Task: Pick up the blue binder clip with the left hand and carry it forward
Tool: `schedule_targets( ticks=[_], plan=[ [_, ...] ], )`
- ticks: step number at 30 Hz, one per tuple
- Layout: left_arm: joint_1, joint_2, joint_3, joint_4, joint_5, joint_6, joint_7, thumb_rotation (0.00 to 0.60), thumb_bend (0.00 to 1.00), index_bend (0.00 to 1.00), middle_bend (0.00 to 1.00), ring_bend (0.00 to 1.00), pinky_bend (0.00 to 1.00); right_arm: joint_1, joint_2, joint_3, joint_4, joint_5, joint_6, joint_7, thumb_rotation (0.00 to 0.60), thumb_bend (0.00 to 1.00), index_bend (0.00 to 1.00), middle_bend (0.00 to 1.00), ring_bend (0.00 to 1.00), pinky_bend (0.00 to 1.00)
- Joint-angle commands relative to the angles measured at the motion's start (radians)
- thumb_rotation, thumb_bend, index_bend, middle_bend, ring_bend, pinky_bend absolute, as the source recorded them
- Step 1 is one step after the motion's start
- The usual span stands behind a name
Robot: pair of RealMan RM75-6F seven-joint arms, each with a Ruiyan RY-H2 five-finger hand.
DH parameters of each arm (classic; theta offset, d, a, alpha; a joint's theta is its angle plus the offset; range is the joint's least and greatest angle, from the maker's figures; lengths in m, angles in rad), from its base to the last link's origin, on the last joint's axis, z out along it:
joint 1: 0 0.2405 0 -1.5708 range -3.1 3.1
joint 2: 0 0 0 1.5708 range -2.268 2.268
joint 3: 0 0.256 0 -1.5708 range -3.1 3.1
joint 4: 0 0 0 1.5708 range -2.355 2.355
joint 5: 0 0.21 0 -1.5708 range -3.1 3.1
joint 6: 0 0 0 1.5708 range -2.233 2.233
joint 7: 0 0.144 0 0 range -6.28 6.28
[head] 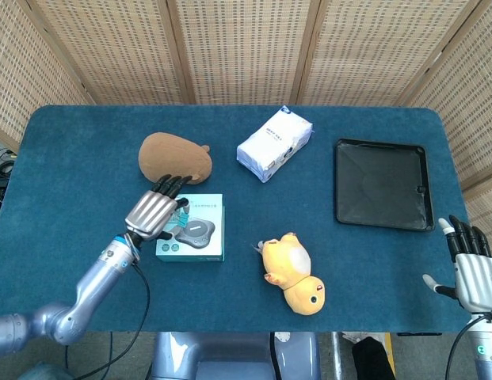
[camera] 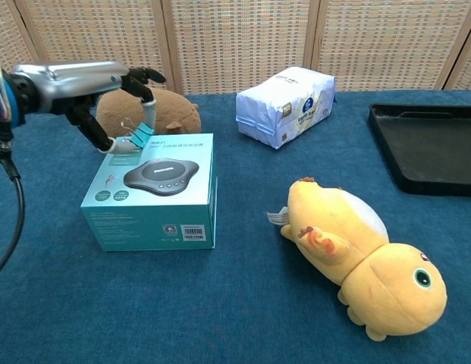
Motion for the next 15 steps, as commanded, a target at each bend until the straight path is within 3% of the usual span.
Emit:
schedule_targets(
  ticks=[1,10,15],
  plan=[
    [-0.026,-0.041,0.02,0.015,-0.041,0.008,0.037,0.6,0.34,0.53,0.0,0.0,0.0,0.001,0.0,0.001,0.001,0.002,-0.003,0.002,0.6,0.0,0.05,0.0,0.0,0.0],
    [-0.055,-0.099,0.043,0.055,-0.095,0.031,0.078,0.6,0.34,0.48,0.0,0.0,0.0,0.002,0.001,0.001,0.001,0.003,-0.004,0.005,0.6,0.0,0.05,0.0,0.0,0.0],
    [-0.062,-0.103,0.049,0.051,-0.108,0.048,0.089,0.6,0.32,0.2,0.0,0.0,0.0,0.001,0.005,0.002,0.0,0.005,-0.004,0.012,0.6,0.0,0.05,0.0,0.0,0.0]
  ],
)
